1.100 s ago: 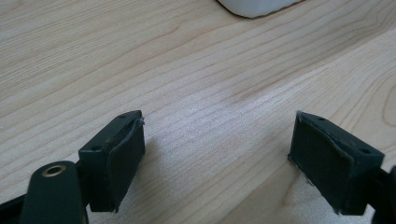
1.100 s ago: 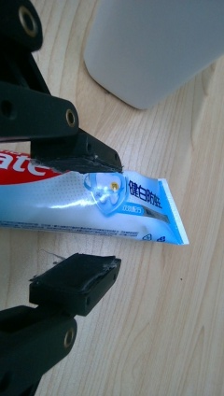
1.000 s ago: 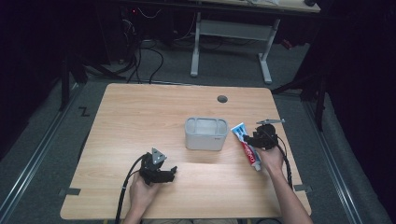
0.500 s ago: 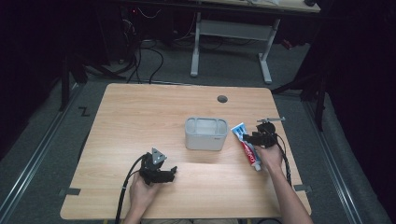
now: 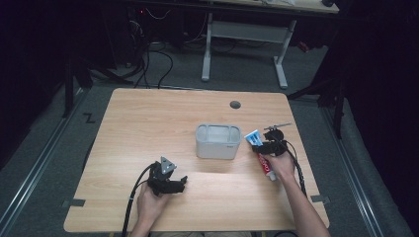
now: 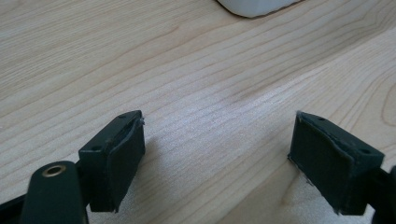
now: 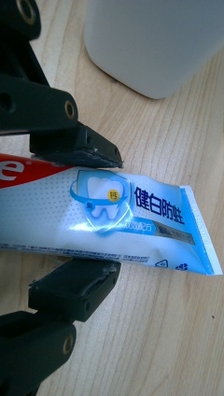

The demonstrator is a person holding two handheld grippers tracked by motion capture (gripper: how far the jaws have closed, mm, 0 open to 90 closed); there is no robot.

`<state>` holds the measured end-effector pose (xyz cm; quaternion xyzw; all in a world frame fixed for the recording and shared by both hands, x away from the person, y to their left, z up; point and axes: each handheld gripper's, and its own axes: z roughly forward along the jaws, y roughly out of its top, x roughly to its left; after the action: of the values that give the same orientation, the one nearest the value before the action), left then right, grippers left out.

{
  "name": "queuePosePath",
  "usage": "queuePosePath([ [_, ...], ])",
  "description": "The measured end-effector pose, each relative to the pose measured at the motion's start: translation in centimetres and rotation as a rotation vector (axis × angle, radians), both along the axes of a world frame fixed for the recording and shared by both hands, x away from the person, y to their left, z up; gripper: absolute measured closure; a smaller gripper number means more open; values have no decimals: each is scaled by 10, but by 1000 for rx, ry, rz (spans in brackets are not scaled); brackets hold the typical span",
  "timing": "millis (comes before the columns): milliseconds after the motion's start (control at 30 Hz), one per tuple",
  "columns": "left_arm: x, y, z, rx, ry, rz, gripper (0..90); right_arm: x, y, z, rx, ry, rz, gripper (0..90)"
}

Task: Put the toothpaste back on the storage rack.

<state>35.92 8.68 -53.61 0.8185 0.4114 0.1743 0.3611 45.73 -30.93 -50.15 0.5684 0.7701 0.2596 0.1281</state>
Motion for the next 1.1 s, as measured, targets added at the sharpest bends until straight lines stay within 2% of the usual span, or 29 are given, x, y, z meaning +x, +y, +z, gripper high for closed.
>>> queuePosePath([
  [67, 0, 0, 0, -1, 1, 0, 182, 1, 0, -1, 17, 7, -7, 436],
  [167, 0, 0, 0, -1, 1, 1, 182, 1, 0, -1, 15, 20, -8, 436],
  [267, 0, 0, 0, -1, 1, 0, 182, 3, 2, 0, 4, 38, -14, 436],
  [300, 0, 0, 0, -1, 1, 1, 182, 5, 3, 1, -4, 63, -21, 438],
  [367, 0, 0, 0, -1, 1, 1, 182, 6, 4, 1, -9, 68, -20, 438],
  [433, 0, 0, 0, -1, 1, 1, 182, 9, 8, 4, -39, 95, -23, 442],
  [733, 0, 0, 0, -1, 1, 0, 182, 13, 11, 5, -68, 112, -20, 449],
  [867, 0, 0, 0, -1, 1, 0, 182, 15, 15, 5, -95, 115, -17, 460],
  [1100, 0, 0, 0, -1, 1, 0, 182, 18, 25, 7, -187, 153, 13, 530],
])
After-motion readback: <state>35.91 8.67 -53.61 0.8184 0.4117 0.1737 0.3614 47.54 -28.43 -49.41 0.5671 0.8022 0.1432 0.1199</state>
